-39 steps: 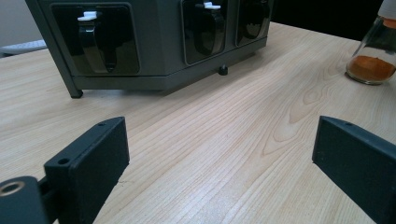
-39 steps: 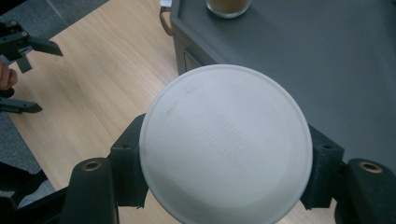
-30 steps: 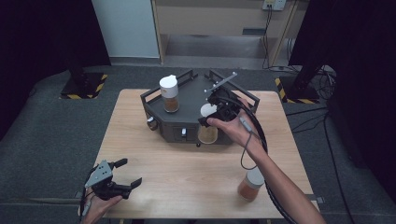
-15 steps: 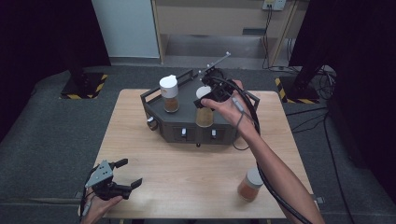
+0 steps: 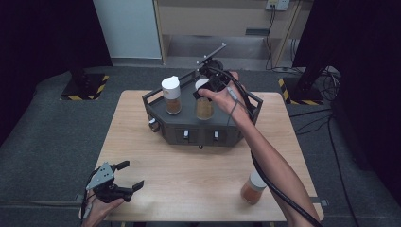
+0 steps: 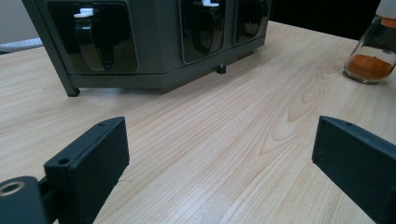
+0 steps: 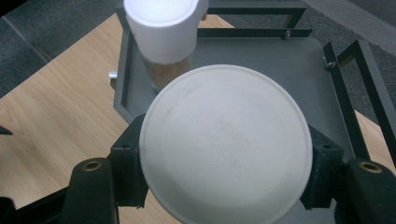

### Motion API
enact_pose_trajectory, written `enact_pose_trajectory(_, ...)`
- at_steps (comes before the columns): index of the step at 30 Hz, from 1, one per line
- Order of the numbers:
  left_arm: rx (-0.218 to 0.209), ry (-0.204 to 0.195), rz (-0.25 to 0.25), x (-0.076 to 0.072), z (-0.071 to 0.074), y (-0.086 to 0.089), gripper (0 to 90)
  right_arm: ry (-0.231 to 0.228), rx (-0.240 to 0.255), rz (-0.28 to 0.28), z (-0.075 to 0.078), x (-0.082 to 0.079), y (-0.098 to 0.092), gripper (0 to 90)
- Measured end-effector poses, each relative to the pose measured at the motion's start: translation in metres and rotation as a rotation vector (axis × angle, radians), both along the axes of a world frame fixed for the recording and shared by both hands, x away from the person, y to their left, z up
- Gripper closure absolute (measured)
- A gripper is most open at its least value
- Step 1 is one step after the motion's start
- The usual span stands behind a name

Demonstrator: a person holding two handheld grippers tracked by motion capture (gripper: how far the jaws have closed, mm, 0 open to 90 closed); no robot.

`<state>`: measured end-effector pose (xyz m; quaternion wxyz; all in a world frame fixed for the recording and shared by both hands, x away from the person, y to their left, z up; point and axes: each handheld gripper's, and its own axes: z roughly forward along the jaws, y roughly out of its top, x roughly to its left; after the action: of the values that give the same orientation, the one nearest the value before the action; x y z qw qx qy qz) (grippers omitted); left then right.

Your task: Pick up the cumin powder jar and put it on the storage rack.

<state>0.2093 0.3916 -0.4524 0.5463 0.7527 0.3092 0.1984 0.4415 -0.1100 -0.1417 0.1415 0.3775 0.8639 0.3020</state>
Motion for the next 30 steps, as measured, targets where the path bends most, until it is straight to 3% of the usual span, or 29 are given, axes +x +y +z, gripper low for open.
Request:
enact_pose_trajectory(10, 0.000, 0.000, -0.005, 0.001, 0.000, 0.000, 3.0, 0.002, -0.023, -0.014, -0.006, 0.022, 0.016, 33.4)
enact_pose_trajectory(30, -0.002, 0.001, -0.004, 0.001, 0.000, 0.000, 3.0, 0.053, -0.028, -0.053, -0.031, 0.057, 0.023, 33.4)
